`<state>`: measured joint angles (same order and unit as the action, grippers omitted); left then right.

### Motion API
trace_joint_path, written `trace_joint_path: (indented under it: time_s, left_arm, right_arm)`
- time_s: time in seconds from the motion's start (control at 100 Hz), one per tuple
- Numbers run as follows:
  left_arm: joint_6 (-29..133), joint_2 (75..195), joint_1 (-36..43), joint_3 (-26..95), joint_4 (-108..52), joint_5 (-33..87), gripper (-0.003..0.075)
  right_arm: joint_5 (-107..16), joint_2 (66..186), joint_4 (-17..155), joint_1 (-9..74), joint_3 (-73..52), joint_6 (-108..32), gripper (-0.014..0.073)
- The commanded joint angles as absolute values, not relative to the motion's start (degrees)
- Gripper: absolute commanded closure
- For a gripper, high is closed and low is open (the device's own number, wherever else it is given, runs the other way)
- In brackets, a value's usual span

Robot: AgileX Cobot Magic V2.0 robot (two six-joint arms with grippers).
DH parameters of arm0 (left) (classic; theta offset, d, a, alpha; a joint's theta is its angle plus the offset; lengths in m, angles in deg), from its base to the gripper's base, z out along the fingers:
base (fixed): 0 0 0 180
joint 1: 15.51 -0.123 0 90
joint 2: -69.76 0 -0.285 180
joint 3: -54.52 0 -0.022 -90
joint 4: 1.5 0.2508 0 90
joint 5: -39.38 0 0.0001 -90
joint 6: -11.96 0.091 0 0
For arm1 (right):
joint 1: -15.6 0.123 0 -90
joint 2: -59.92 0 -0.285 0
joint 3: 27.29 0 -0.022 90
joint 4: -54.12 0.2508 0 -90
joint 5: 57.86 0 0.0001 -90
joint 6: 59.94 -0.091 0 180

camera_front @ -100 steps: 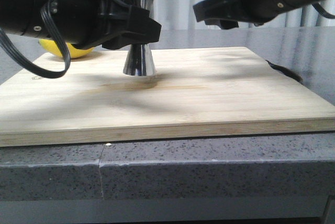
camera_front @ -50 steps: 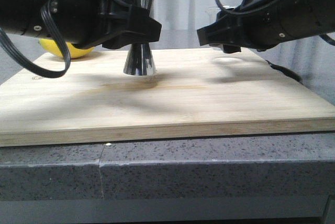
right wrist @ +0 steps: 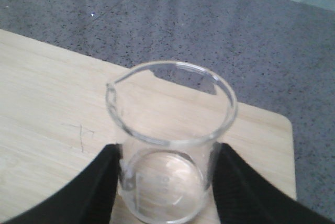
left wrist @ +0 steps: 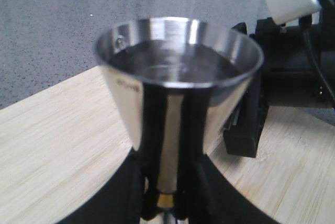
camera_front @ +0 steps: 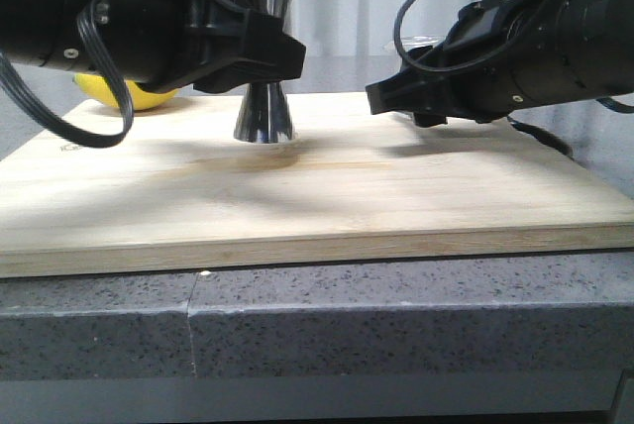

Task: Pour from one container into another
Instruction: 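Tilt the beaker upright and lower it onto the board with the right gripper, then open the right gripper and withdraw it from the beaker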

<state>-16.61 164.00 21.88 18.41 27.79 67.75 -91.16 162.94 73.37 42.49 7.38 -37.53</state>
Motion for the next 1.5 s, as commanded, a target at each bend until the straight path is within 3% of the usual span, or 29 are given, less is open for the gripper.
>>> trace_joint_path:
  time_s: [0.0, 0.61, 0.9, 1.13, 1.49]
  left_arm:
    - [-17.0, 161.6, 22.2, 20.3, 26.8, 72.8, 0.0739]
    - [-17.0, 161.6, 22.2, 20.3, 26.8, 72.8, 0.0739]
    - [-17.0, 161.6, 22.2, 20.3, 26.8, 72.8, 0.0739]
    - [-17.0, 161.6, 22.1, 20.3, 26.8, 72.8, 0.0739]
    - [-16.6, 161.6, 22.0, 20.3, 26.6, 72.8, 0.0739]
  right_arm:
    - [-96.7, 161.0, 72.2, 42.2, 6.3, -37.8, 0.0367]
    - [-94.1, 161.0, 72.1, 42.2, 6.3, -37.8, 0.0361]
    - [-92.6, 161.0, 72.1, 42.2, 6.3, -37.8, 0.0183]
    - [-91.7, 159.8, 72.2, 42.2, 6.3, -37.8, 0.0101]
    - [-80.0, 150.9, 74.3, 42.2, 6.1, -37.8, 0.0077]
